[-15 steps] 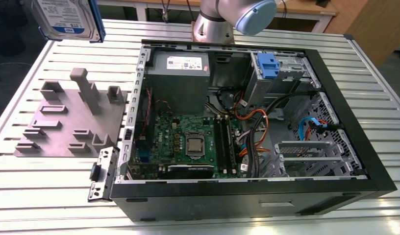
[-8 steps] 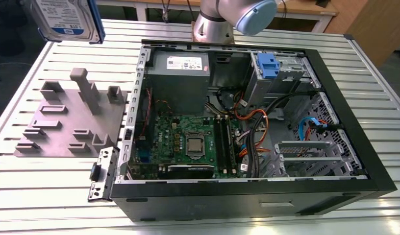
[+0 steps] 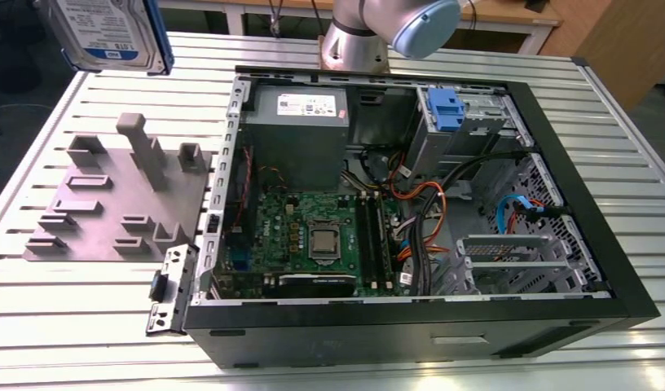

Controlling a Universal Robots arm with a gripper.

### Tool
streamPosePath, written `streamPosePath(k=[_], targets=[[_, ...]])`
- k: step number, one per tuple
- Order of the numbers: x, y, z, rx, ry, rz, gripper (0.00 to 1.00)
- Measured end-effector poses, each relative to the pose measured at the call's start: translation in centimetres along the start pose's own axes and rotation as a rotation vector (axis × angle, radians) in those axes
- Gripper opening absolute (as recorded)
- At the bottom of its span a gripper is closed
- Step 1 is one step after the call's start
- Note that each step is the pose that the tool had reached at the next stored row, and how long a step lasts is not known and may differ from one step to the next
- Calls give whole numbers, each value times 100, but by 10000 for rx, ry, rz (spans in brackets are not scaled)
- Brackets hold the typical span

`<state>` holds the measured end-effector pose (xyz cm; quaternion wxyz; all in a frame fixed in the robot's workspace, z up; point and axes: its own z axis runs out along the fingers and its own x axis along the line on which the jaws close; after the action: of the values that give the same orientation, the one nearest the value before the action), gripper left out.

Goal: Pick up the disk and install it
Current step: 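Pick up the disk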

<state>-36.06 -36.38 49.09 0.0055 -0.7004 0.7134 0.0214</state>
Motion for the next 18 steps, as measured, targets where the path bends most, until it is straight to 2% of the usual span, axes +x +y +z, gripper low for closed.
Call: streamPosePath(k=[18], targets=[[1, -51, -1, 0, 0, -1, 37]])
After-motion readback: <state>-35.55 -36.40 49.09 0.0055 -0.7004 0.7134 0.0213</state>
